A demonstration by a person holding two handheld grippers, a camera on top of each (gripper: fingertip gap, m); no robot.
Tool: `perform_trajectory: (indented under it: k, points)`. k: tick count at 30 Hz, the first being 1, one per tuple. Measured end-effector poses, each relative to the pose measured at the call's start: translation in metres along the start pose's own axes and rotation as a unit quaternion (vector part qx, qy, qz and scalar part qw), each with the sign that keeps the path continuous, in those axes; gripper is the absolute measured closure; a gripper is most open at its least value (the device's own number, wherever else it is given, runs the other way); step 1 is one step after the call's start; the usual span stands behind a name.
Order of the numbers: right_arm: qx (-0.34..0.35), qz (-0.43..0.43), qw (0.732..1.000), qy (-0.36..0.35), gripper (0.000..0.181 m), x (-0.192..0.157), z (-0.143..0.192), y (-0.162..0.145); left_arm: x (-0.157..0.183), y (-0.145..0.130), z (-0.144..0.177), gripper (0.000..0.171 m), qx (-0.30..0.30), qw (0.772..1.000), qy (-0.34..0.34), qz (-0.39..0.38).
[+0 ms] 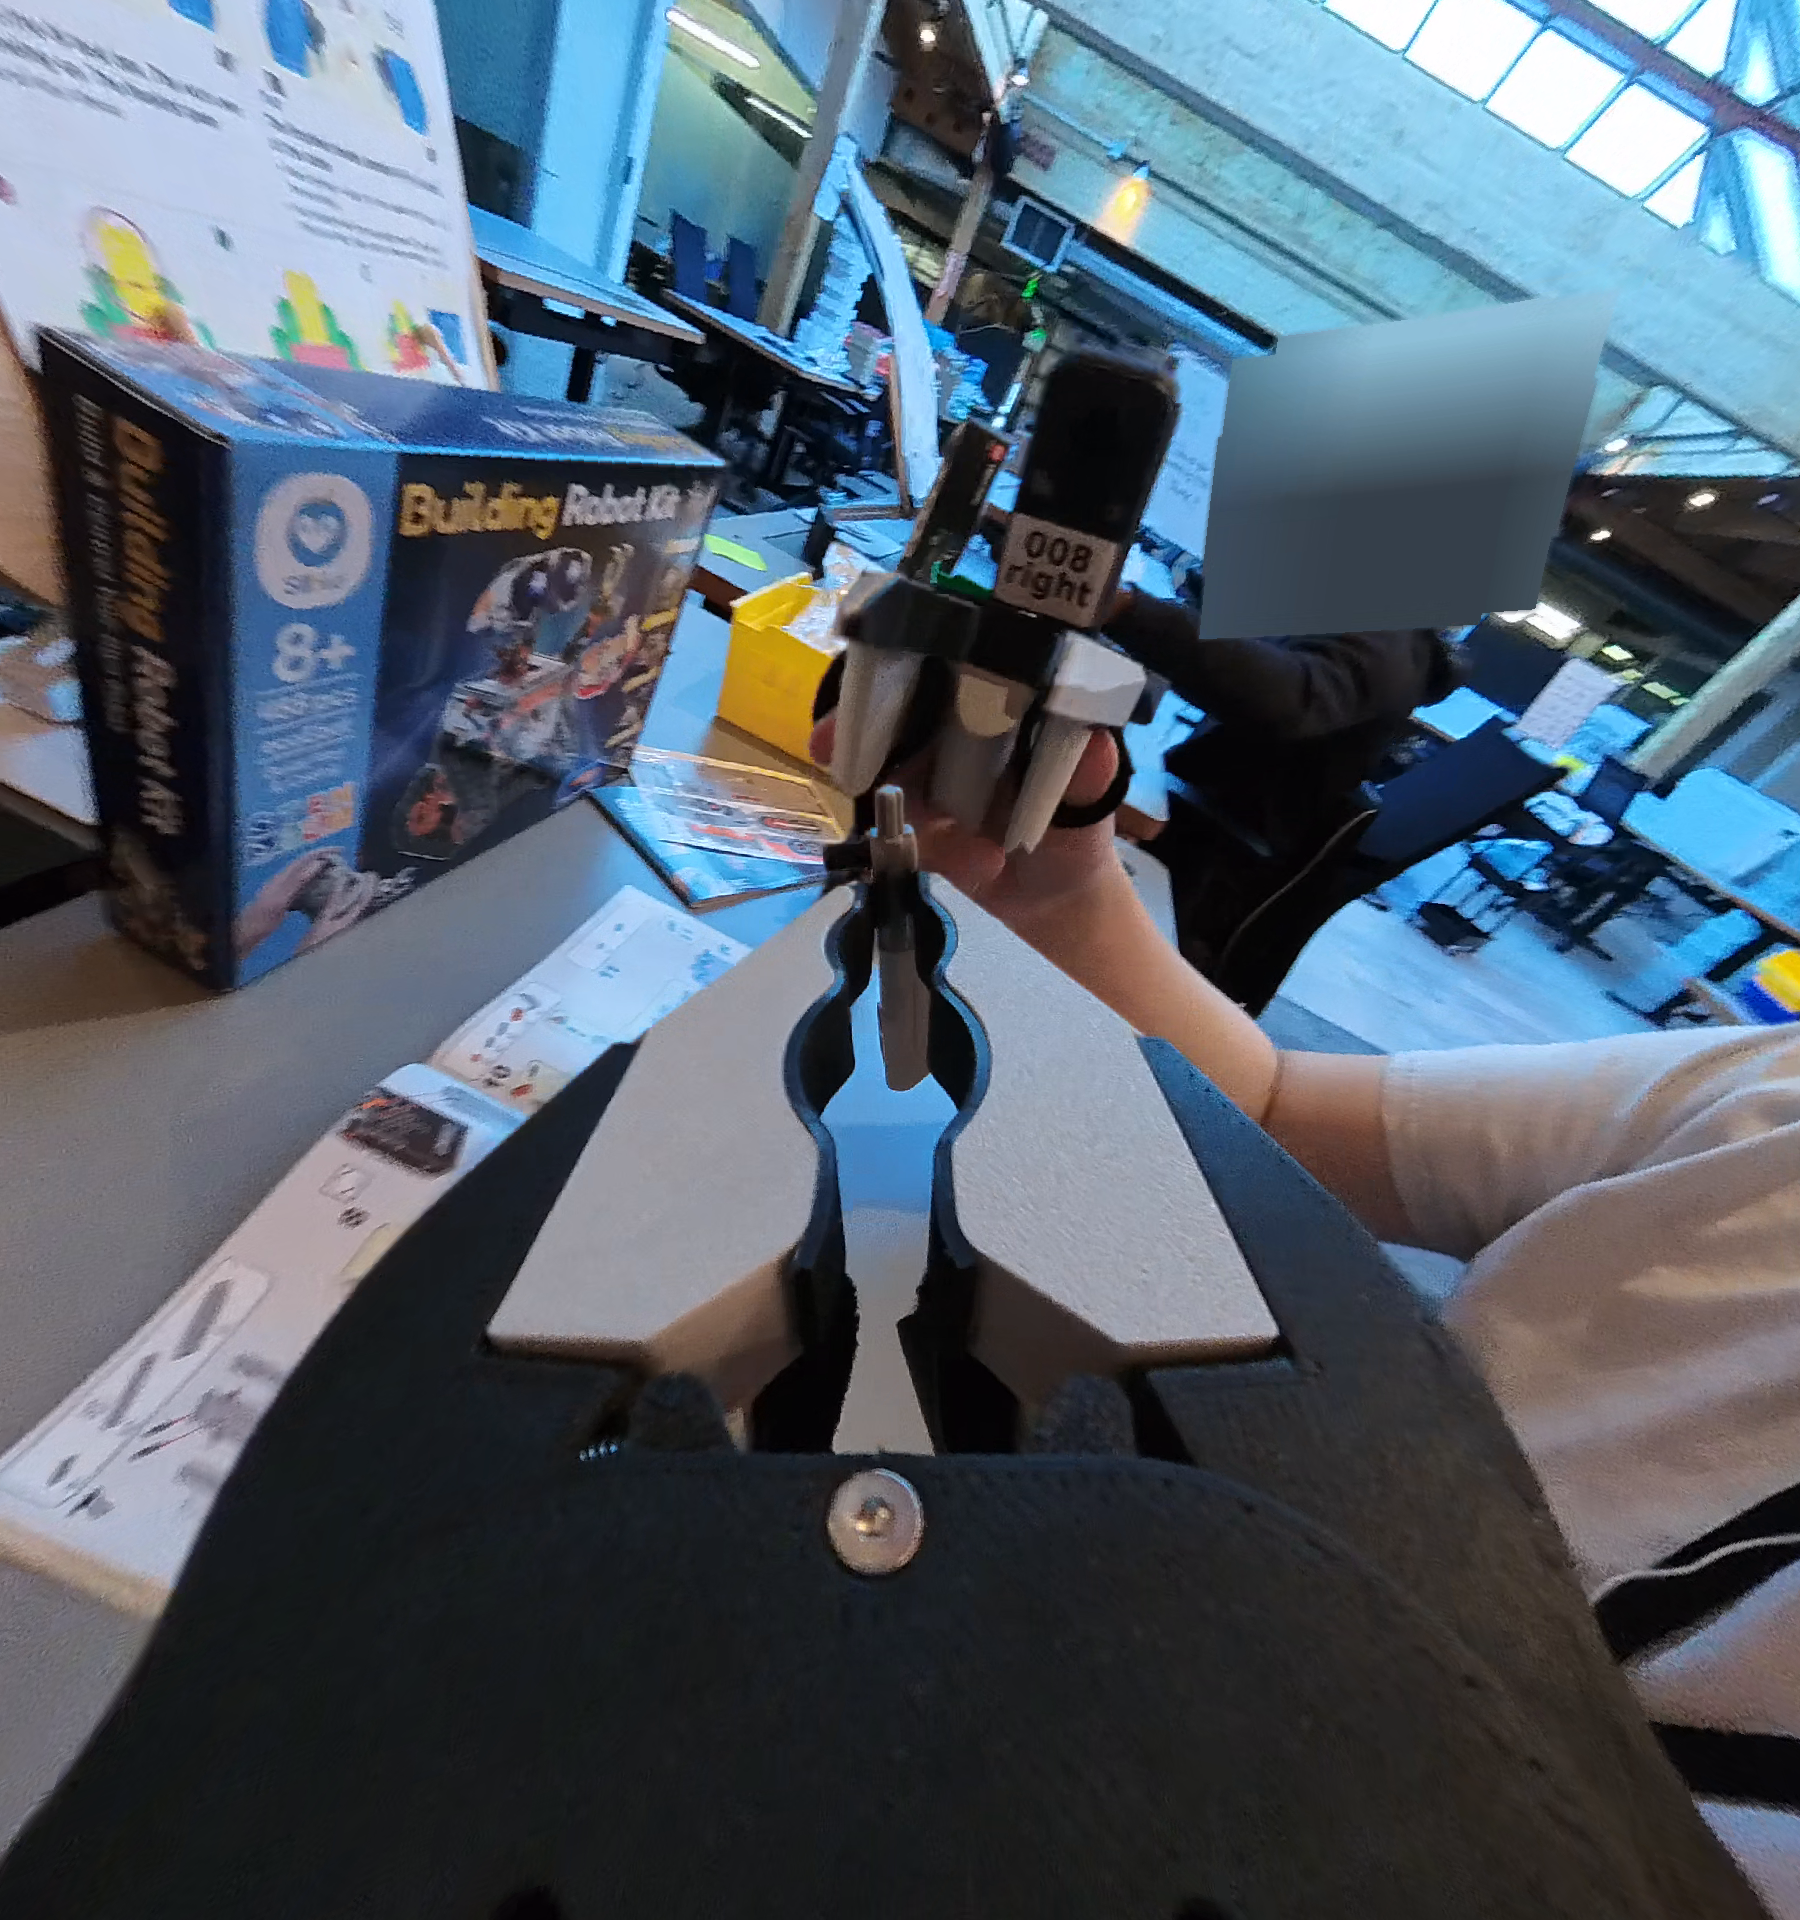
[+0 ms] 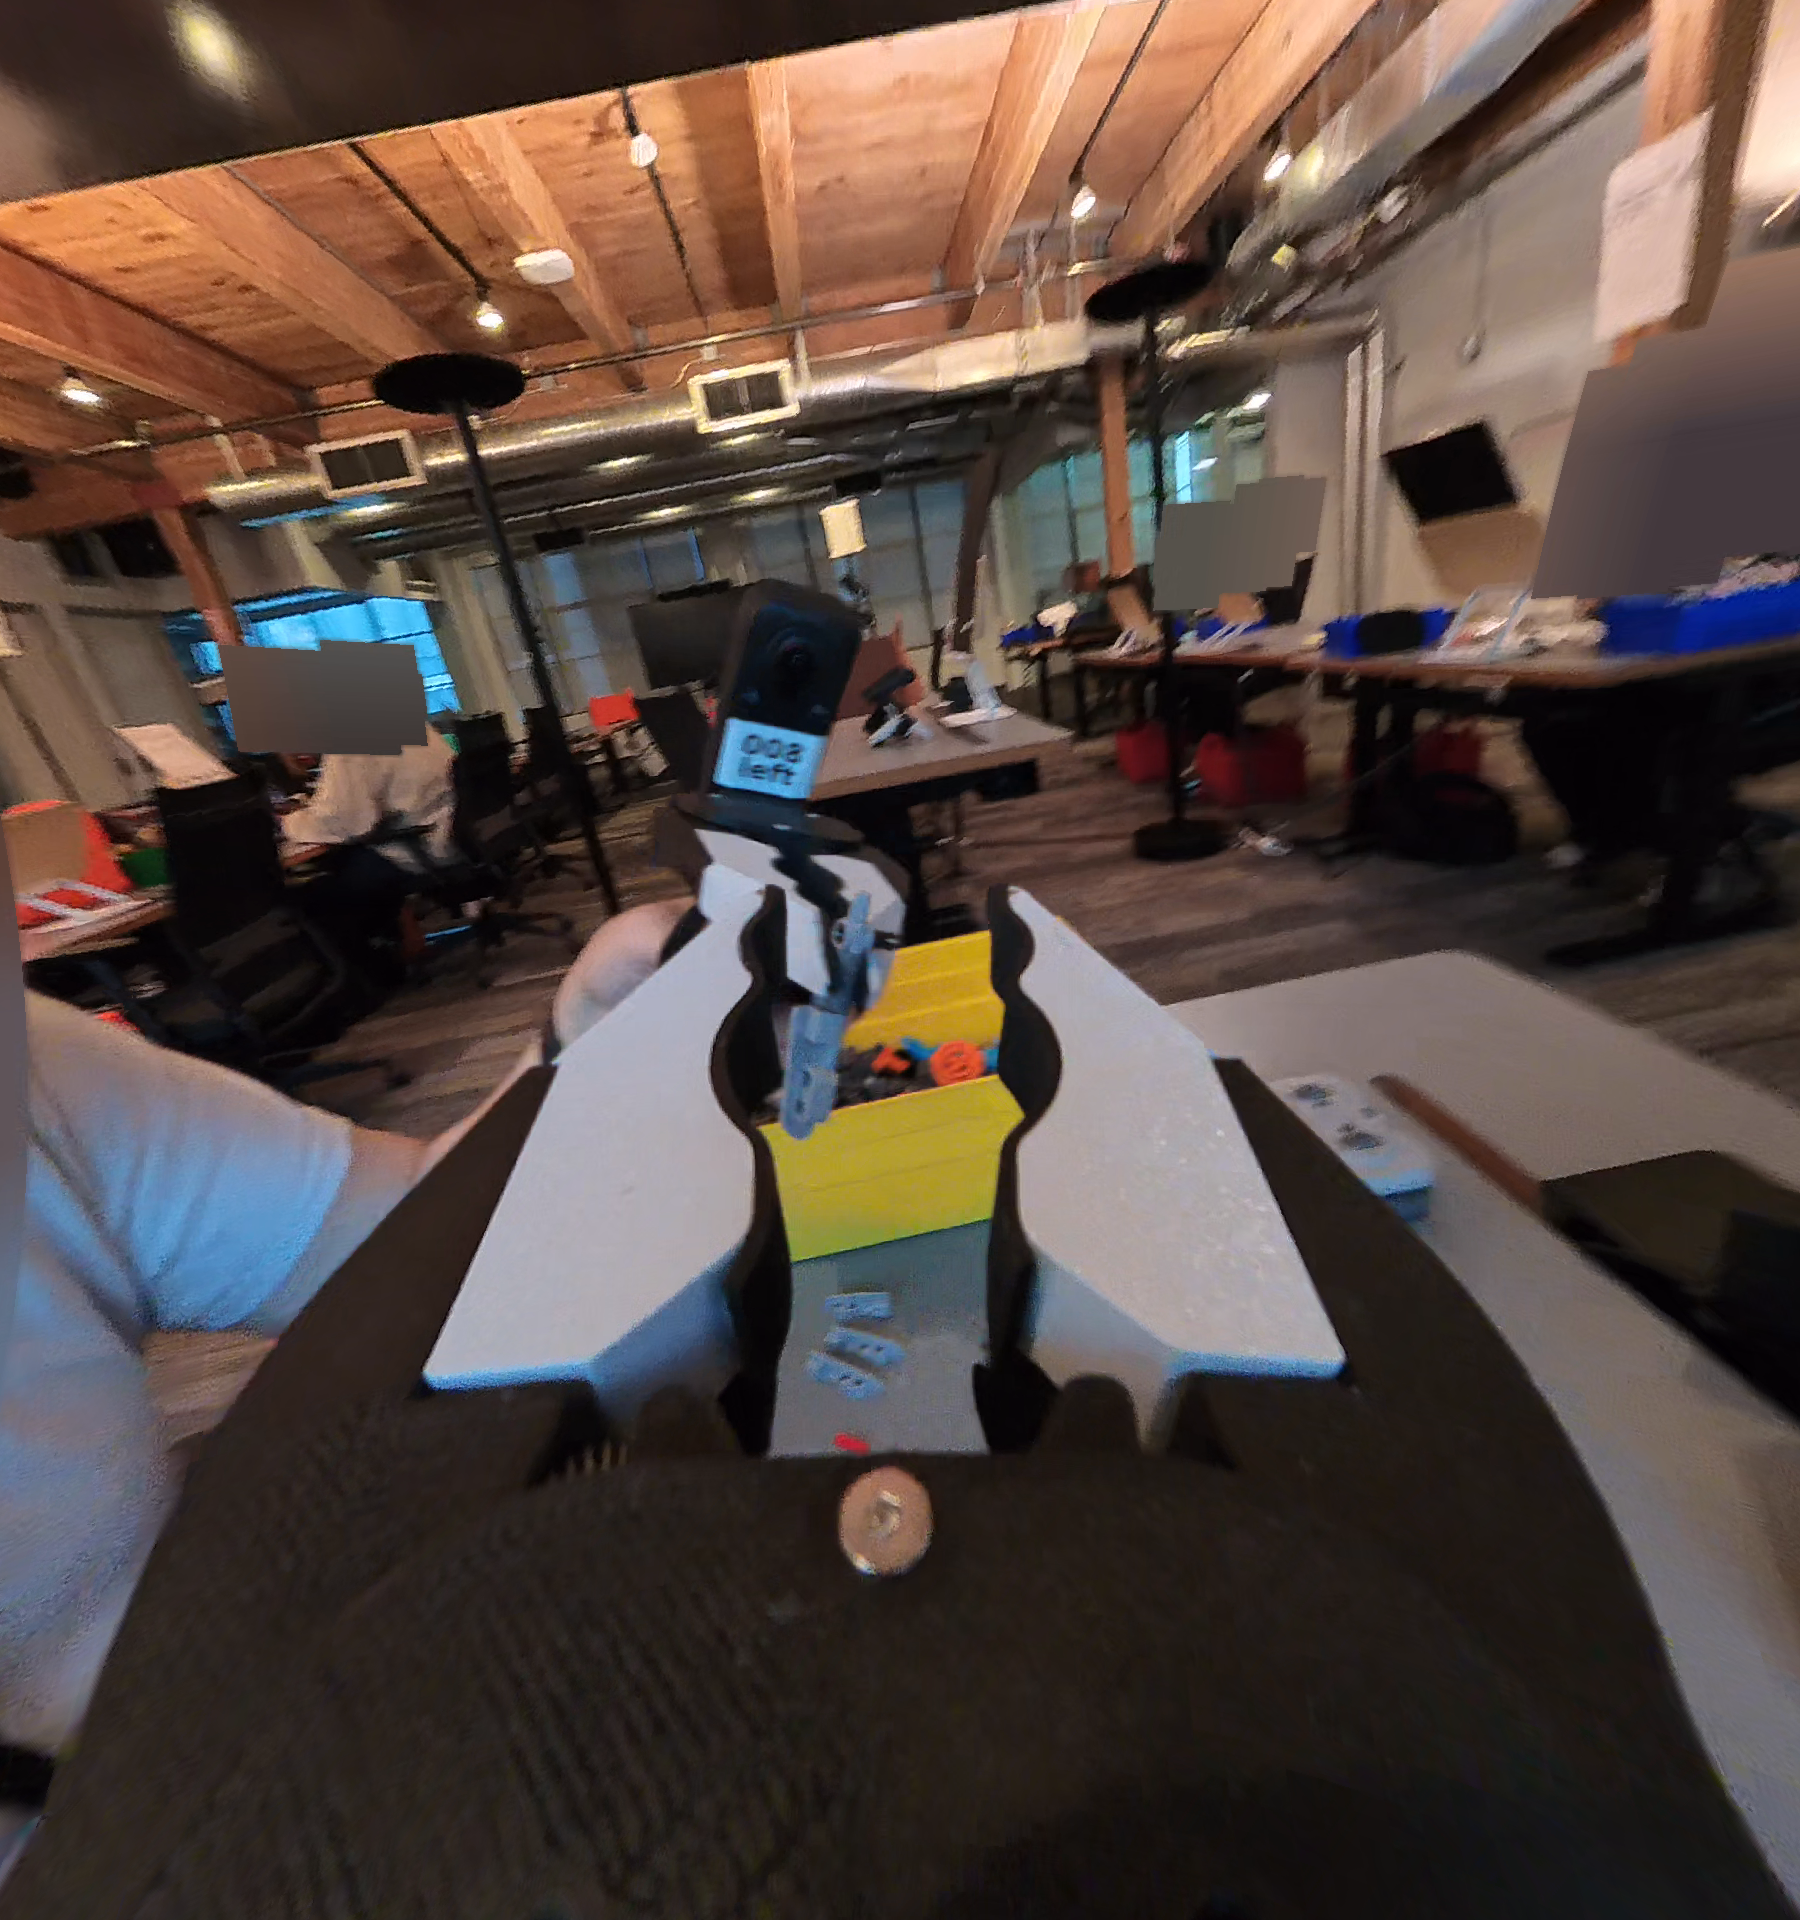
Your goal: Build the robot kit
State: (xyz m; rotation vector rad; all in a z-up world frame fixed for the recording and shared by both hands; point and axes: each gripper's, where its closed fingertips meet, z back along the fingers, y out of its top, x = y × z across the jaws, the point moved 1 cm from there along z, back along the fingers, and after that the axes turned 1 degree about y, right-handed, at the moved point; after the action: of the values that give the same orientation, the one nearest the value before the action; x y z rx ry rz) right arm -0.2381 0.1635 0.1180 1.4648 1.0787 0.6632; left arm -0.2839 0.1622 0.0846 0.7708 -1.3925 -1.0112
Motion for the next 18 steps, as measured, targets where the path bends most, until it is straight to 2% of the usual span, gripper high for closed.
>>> perform_trajectory:
  k: [5, 9, 18]
  points:
    - [-0.007, 0.063, 0.992, -0.107, 0.141, 0.032, 0.022, 0.006, -0.001, 0.021, 0.036, 0.167, 0.018, 0.998, 0.049, -0.039]
    - [-0.015, 0.106, 0.979, -0.173, 0.141, 0.051, 0.035, 0.006, 0.003, 0.031, 0.051, 0.167, 0.033, 0.997, 0.052, -0.048]
    - [-0.047, 0.098, 0.977, -0.184, 0.142, 0.061, 0.032, -0.012, -0.004, 0.026, 0.049, 0.167, 0.015, 0.996, 0.068, -0.053]
